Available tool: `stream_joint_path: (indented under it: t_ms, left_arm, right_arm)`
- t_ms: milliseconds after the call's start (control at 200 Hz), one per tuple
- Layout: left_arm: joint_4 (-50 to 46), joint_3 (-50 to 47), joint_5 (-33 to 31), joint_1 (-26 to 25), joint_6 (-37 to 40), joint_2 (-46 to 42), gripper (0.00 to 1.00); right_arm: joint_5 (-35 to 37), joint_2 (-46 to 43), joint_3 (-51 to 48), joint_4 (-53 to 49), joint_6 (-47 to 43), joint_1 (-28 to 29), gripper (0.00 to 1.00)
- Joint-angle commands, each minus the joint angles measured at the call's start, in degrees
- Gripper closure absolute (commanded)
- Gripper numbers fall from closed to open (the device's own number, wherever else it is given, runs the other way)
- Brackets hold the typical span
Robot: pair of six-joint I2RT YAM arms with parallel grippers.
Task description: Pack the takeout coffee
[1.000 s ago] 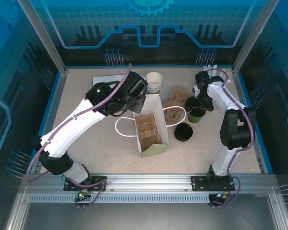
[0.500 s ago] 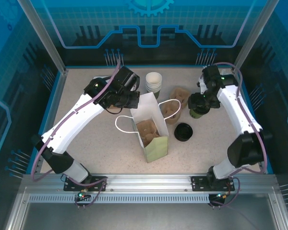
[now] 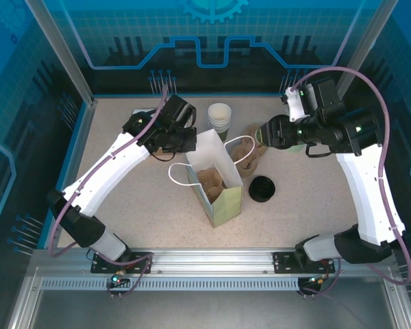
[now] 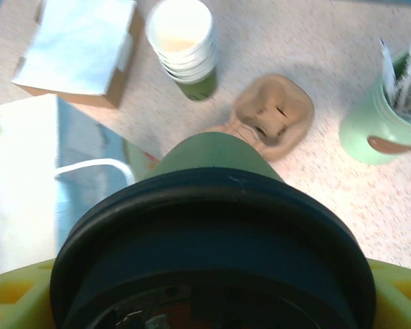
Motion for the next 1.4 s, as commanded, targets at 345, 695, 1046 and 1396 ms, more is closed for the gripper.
stream_joint_path:
  t_ms: [345,695,1046,1396]
  left_arm:
    - [2.2,-2.2,0.5,0.9,-1.2,0.0,0.88]
    - [1.5,-3.9,-1.5,0.9,-0.9,-1.1,0.89]
    - [2.5,-4.7,-1.0,0.9,-1.7,-1.6,0.89]
    - [3.1,-5.7,0.9,0.9,-2.8,-2.9,0.90]
  right_arm:
    - [4.0,6.4,15.5,-1.4,5.9,18.3,0.25]
    - [11.7,8.4,22.6,-2.7,3.8,20.6,0.25]
    - [4.6,9.5,20.3,-1.2,4.4,22.9,0.26]
    - [0.0,14.2,15.2,-3.0,7.7,26.0,0.27]
